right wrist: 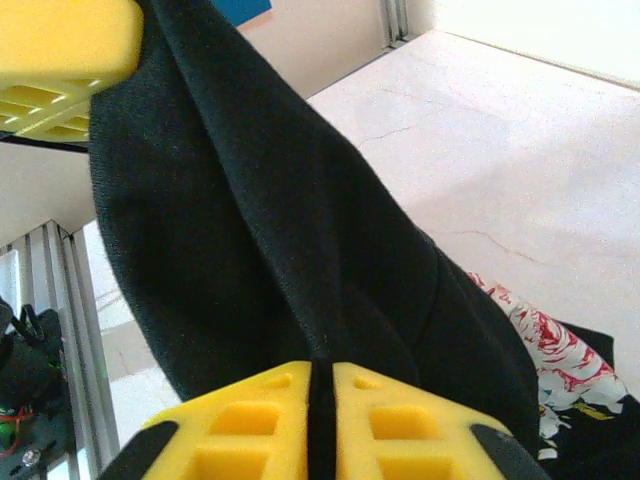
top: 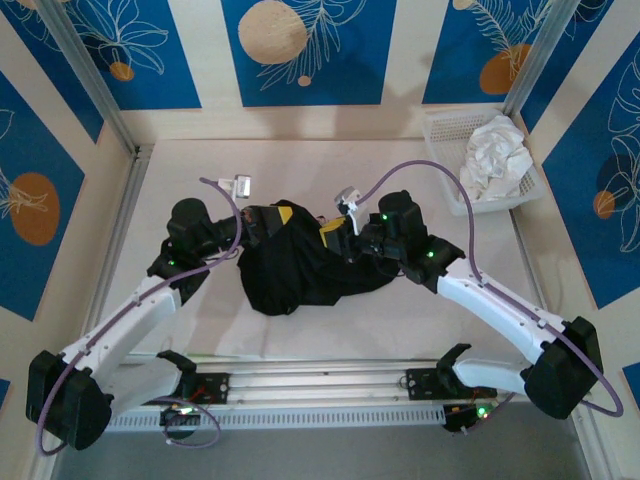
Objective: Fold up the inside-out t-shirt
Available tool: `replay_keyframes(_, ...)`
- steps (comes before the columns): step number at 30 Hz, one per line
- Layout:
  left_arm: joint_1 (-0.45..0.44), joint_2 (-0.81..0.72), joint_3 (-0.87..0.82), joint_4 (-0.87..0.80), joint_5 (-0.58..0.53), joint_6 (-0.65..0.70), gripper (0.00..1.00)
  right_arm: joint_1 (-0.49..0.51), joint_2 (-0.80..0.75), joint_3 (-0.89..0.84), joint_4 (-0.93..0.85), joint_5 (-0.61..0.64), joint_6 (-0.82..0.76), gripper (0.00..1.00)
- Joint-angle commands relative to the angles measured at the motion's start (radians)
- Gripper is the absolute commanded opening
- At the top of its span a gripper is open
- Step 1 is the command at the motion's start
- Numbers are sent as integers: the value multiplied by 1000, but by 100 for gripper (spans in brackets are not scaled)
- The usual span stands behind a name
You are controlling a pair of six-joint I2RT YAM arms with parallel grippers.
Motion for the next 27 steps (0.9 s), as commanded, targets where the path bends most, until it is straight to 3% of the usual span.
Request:
replay_keyframes(1,9,-4,8,-16,-18,26,0,4,-59,34,-28,-5,-12,11)
replay_keyframes(7,13,-20,23,-128,-97,65,0,-10,-181,23,-109,13,-27,9)
replay_keyframes(17,34,-36,40,-161,-97,77,0,-82,-334,-139,-56,-43,86,6)
replay_keyframes(21,41,-44,36,-138,-75,77,0,-91,-342,-191,-47,-106,61,4)
replay_keyframes(23,43,-50,30,-105,-67,67,0,-80,-332,-226,-47,-207,21,5)
replay_keyframes(27,43,-42,34,-72,-49,65,0,-38,-305,-273,-65,-306,-43,14)
